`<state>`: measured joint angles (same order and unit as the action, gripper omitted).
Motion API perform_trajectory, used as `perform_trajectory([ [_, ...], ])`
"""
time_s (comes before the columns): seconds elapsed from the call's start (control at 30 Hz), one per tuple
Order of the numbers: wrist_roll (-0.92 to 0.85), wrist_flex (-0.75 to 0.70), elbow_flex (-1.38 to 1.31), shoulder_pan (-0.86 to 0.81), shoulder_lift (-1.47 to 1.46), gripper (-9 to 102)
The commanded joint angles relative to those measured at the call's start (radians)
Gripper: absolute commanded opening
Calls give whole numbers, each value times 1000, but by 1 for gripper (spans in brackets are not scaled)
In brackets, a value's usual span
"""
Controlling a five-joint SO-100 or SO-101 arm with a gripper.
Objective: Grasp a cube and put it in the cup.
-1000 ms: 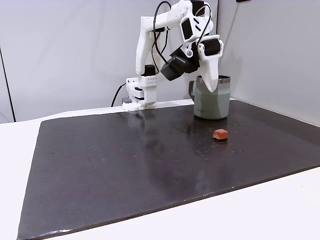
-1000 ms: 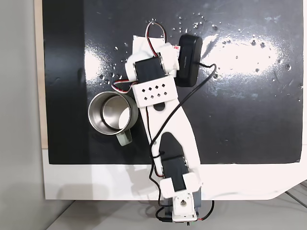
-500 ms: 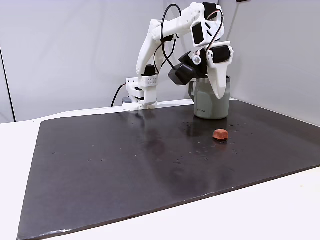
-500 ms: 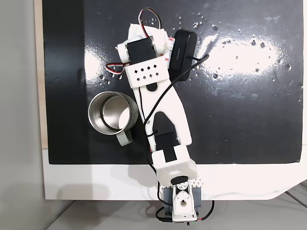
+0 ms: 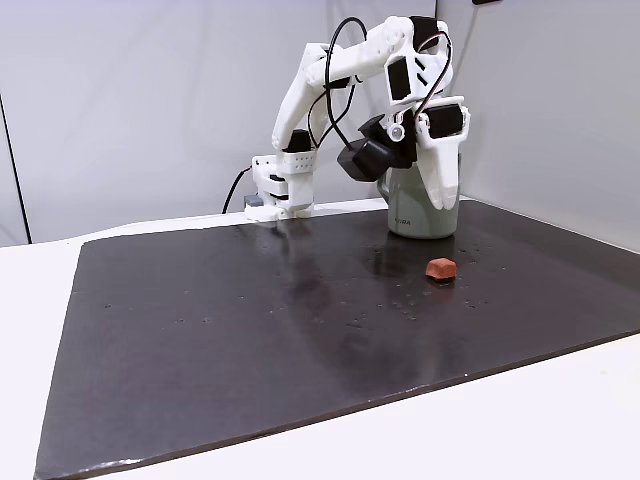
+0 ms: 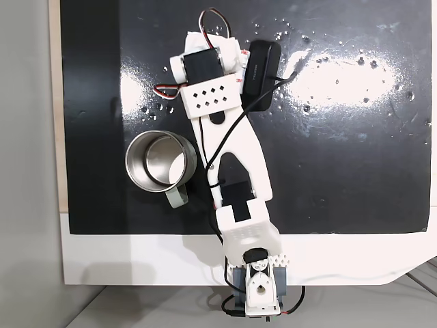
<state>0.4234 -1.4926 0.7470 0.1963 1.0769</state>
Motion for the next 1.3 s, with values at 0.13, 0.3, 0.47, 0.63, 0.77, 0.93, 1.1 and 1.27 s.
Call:
perform_trajectory([
  [0.13,-8,-5,-66,-23,-2,28],
  [0.3,-14,-5,-81,-23,-31,29],
  [0.47,-18,-9,-127,-21,-97,30],
  [0.63,-25,-14,-184,-23,-178,30],
  [0.77,-31,-15,-225,-25,-239,30],
  [0.93,-37,-17,-267,-31,-307,29],
  [1.1,-48,-21,-307,-34,-364,29],
  [1.27,-49,-21,-337,-37,-407,28],
])
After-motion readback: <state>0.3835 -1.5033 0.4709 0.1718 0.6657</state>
